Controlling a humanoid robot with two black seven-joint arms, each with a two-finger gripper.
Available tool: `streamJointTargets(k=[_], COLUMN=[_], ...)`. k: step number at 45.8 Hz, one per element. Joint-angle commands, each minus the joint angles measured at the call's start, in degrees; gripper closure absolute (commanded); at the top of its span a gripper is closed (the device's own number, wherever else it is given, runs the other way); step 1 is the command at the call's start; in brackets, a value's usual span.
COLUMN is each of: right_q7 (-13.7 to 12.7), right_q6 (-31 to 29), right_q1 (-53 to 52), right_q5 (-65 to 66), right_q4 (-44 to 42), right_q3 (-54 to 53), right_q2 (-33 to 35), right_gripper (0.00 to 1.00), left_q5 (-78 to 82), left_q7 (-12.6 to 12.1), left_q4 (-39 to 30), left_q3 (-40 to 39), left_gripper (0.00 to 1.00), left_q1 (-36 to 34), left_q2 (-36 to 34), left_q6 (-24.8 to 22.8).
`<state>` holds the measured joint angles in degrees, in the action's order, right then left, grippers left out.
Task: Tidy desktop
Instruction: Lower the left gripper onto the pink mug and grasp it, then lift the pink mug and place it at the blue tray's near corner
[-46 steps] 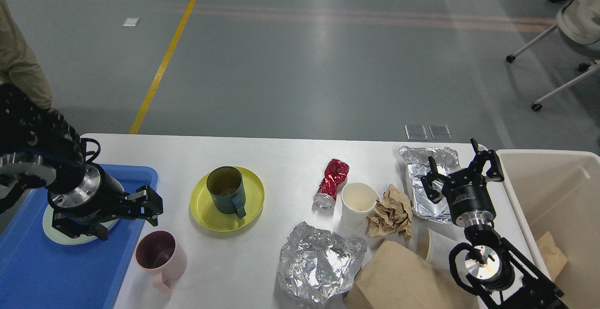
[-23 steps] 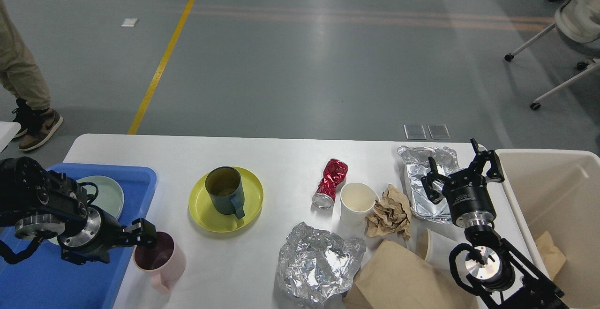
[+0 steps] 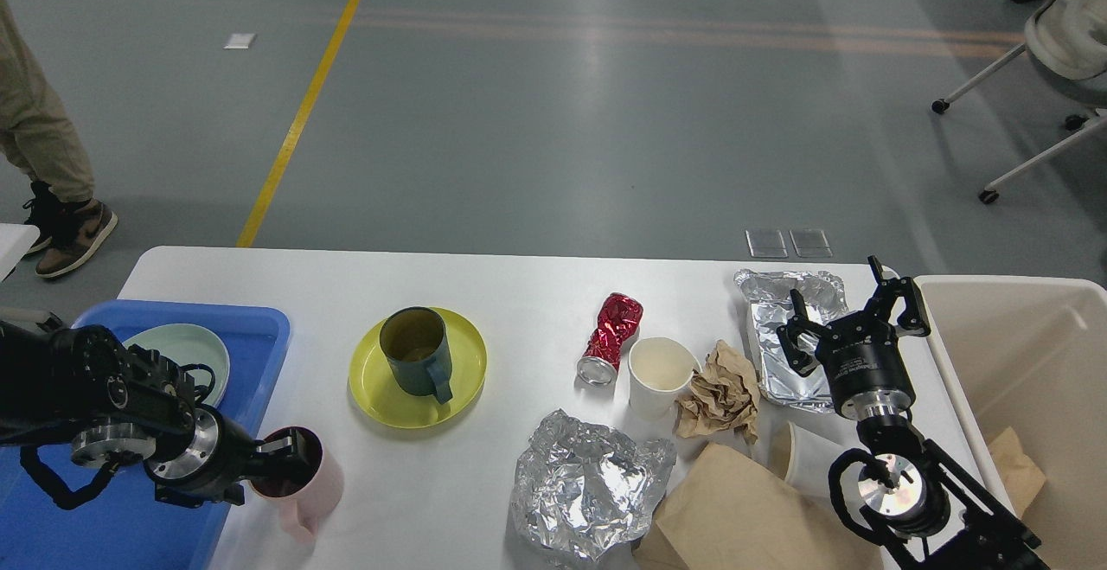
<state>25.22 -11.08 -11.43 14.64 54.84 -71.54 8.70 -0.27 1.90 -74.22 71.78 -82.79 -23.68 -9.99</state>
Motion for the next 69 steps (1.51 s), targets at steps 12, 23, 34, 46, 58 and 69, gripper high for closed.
streamJointTargets(k=[12, 23, 34, 46, 58, 69], right_q7=[0.0, 0.0, 0.0, 0.0, 0.0, 0.0], right_q6=[0.0, 0.0, 0.0, 0.0, 0.0, 0.0], right_q1=[0.0, 0.0, 0.0, 0.0, 0.0, 0.0], right_q5=[-0.1, -0.1, 0.0, 0.0, -0.1, 0.0], right_q4=[0.0, 0.0, 0.0, 0.0, 0.0, 0.0], right_q3=[0.0, 0.0, 0.0, 0.0, 0.0, 0.0], right_q2=[0.0, 0.0, 0.0, 0.0, 0.0, 0.0], right_gripper=[0.00, 0.00, 0.00, 0.00, 0.00, 0.00], left_q5=[-0.1, 0.0, -0.1, -0.7, -0.6, -2.8], left_q7=[-1.9, -2.8, -2.7, -2.5, -2.5, -0.4], left_q4=[0.0, 0.0, -0.7, -7.2, -20.3, -24.5], left_q3=[-0.9, -0.9, -0.2, 5.3, 11.9, 15.3], left_gripper=[0.89, 1.00, 1.00, 1.00, 1.00, 1.00], left_q1=[0.4, 0.3, -2.0, -18.1, -44.4, -57.3], left_q2=[0.0, 0.0, -0.6, -0.9, 1.5, 4.3], left_q6=[0.0, -1.1, -4.4, -13.5, -19.3, -25.1])
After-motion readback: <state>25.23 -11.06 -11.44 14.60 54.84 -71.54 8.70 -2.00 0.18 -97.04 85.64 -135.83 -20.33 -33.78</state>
